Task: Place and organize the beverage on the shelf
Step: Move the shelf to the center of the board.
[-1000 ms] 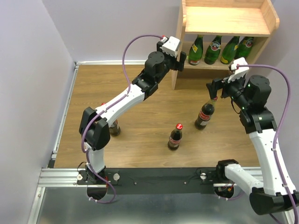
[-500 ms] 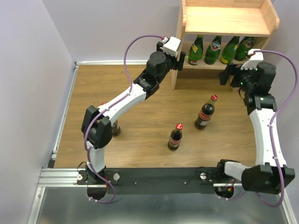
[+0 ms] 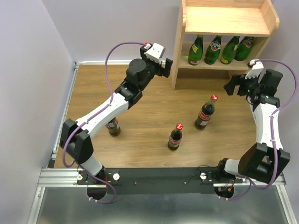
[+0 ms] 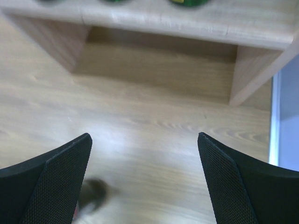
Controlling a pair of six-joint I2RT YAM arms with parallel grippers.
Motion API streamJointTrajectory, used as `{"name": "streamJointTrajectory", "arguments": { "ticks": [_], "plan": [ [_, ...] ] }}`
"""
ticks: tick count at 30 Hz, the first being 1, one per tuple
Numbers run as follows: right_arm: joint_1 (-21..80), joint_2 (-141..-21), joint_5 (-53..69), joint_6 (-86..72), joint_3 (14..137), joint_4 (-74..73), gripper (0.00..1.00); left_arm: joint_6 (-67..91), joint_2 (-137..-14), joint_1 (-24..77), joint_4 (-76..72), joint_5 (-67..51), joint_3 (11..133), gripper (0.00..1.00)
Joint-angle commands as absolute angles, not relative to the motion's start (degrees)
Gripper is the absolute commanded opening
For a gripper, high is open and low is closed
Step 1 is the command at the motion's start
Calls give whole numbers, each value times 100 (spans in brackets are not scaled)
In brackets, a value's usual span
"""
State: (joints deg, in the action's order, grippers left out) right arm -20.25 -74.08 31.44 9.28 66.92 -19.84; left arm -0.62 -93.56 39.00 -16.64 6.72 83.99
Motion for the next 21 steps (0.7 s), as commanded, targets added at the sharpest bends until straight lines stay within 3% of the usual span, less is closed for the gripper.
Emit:
{"name": "streamJointTrajectory", "arguments": {
  "ticks": [1, 13, 18, 21],
  "plan": [
    [-2425, -7418, 3964, 2843, 6241, -2538, 100, -79, -8790, 3850, -1986, -298, 7876, 94],
    [-2584, -7480, 5009, 7598, 5063, -4270, 98, -984, -8025, 3823, -2601, -2424, 6707, 96],
    [-2584, -7742, 5238, 8656, 4895, -4807, 98, -923, -7980, 3823, -2795, -2654, 6601, 96],
    [-2584, -7927, 5134, 8728, 5044, -4983, 97, -730, -8103, 3815, -2883, -2225, 6697, 96]
  ]
}}
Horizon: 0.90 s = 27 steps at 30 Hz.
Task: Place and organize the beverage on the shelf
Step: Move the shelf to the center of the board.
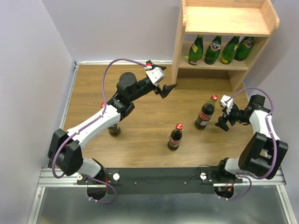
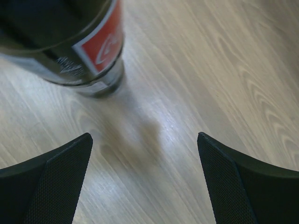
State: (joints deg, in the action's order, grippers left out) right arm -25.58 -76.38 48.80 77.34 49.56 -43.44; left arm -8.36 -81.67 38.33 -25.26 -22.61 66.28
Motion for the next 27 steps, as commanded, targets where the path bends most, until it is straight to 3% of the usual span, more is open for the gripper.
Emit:
{"name": "streamJointTrajectory", "arguments": {
  "ticks": [1, 6, 14, 20, 27],
  "plan": [
    [-2601, -8076, 5081, 8536, 5123, -4966, 97, -634, -8173, 3806, -2883, -1884, 6758, 96],
    [-3075, -8464, 5114, 7560, 5677, -4940, 94, -18, -8787, 3718, -2900, -1337, 7391, 93],
    [-3656, -8499, 5467, 5936, 5977, -4414, 95, 352, -9799, 3718, -2901, -712, 8524, 79],
    [-3656, -8191, 4519, 3502, 5757, -2401, 96, 220, -10458, 3762, -2436, -510, 9376, 78],
    [-3656, -7893, 3622, 2058, 5520, -951, 96, 150, -11170, 3797, -2101, -194, 10228, 77]
  ]
}}
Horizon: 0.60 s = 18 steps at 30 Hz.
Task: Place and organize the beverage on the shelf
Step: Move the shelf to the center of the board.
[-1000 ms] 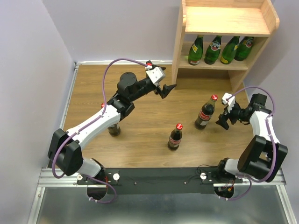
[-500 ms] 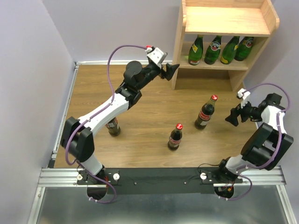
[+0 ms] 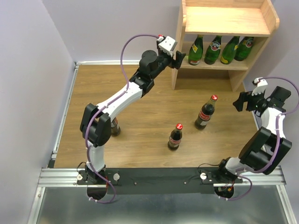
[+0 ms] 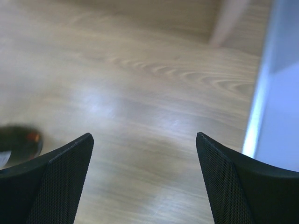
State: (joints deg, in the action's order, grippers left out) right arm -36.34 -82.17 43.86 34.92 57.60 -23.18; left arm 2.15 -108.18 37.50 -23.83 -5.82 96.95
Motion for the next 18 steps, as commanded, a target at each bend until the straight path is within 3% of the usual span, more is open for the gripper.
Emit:
{"name": "streamJointTrajectory", "arguments": {
  "ticks": [1, 6, 9, 18],
  "plan": [
    [-3656, -7849, 3464, 1926, 5459, -688, 95, 149, -11240, 3797, -2057, -98, 10326, 75],
    [-3656, -7594, 2744, 1126, 5423, -124, 91, 123, -11522, 3814, -1828, 210, 10757, 73],
    [-3656, -7445, 2312, 713, 5493, 157, 82, 53, -11601, 3849, -1819, 377, 10845, 73],
    [-3656, -7365, 2645, -465, 5756, 729, 82, 35, -11698, 3867, -1854, 703, 10837, 73]
  ]
}}
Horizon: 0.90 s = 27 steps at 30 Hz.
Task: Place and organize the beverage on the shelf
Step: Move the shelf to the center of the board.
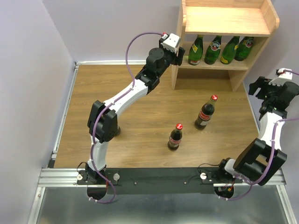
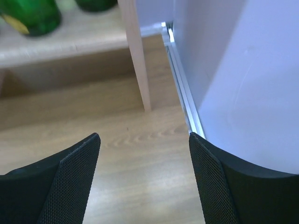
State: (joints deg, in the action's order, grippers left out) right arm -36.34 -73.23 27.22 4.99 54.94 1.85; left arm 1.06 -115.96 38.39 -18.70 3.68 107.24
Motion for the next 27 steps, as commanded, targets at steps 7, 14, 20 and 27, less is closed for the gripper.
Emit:
{"name": "streamJointTrajectory", "arguments": {
  "ticks": [7, 14, 20, 27],
  "plan": [
    [-3656, -8067, 3188, -1090, 6767, 756, 80, -96, -11707, 3911, -1898, 870, 10837, 73],
    [-3639, -8525, 3480, -1319, 7312, 782, 75, -246, -11575, 3929, -2012, 888, 10635, 73],
    [-3402, -8824, 3445, -1099, 7602, 826, 75, -281, -11531, 3920, -2048, 844, 10617, 74],
    [-3041, -9123, 3068, -923, 7840, 852, 75, -299, -11566, 3920, -2101, 844, 10626, 74]
  ]
}}
